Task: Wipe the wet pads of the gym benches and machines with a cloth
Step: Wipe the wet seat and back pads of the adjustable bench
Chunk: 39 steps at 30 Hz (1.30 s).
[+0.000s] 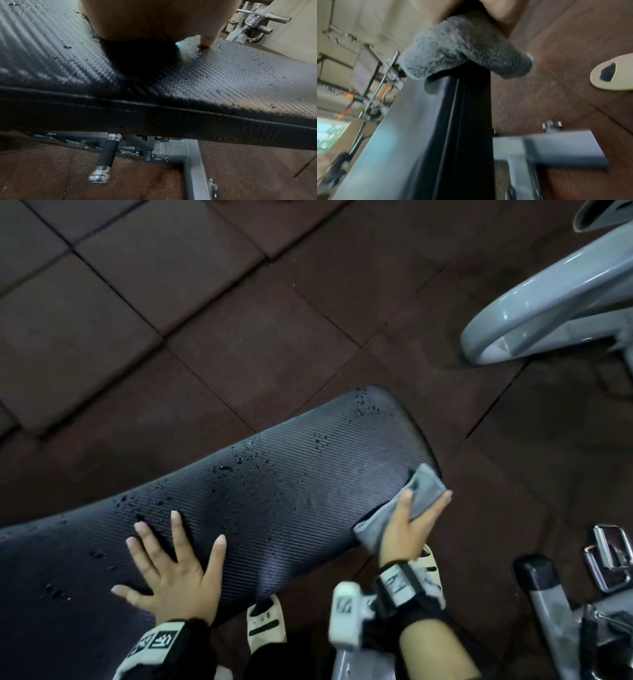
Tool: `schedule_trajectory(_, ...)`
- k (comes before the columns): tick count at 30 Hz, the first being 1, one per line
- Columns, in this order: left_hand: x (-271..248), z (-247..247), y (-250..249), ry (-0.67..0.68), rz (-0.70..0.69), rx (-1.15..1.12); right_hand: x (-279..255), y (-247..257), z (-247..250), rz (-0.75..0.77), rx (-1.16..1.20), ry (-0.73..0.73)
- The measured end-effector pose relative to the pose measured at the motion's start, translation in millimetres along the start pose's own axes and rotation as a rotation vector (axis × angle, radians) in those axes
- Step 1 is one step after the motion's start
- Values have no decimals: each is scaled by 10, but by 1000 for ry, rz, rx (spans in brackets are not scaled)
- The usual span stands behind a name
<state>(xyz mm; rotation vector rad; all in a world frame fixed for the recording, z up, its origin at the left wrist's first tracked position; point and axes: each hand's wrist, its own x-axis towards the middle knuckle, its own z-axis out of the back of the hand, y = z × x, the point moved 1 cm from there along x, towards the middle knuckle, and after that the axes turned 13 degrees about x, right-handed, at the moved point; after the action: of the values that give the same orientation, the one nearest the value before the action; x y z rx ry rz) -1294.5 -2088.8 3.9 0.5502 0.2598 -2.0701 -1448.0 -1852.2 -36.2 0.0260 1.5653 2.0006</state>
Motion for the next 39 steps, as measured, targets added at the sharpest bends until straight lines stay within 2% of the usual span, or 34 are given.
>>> schedule_trajectory(2,-5,-10,0,1,7,1,252,29,88,-49,-11,-27)
schedule_trajectory(5,-16,-4,-20,12,33,3,114,-7,59,-27,3,-1)
schedule_trajectory(9,-14,28,-37,21,47,-20,-410,-145,19,-83,42,167)
schedule_trajectory(12,-14,49,-40,26,37,-25,-470,-162,84,-77,39,262)
schedule_trajectory(19,-20,81,-69,46,70,-4,161,-50,272,-24,-70,243)
schedule_trajectory(23,-20,98,-80,62,68,-4,558,138,330,83,-62,300)
schedule_trajectory(26,-28,107,-88,56,68,-7,955,397,269,26,-225,450)
schedule_trajectory(29,-36,108,-92,58,82,-20,1299,602,101,97,-441,672)
schedule_trajectory(31,-40,119,-104,68,84,-19,1363,634,59,135,-486,734)
schedule_trajectory(36,-50,158,-132,92,92,-32,1004,447,382,142,-369,653)
schedule_trajectory(39,-45,167,-136,100,95,-30,996,398,367,188,-328,629)
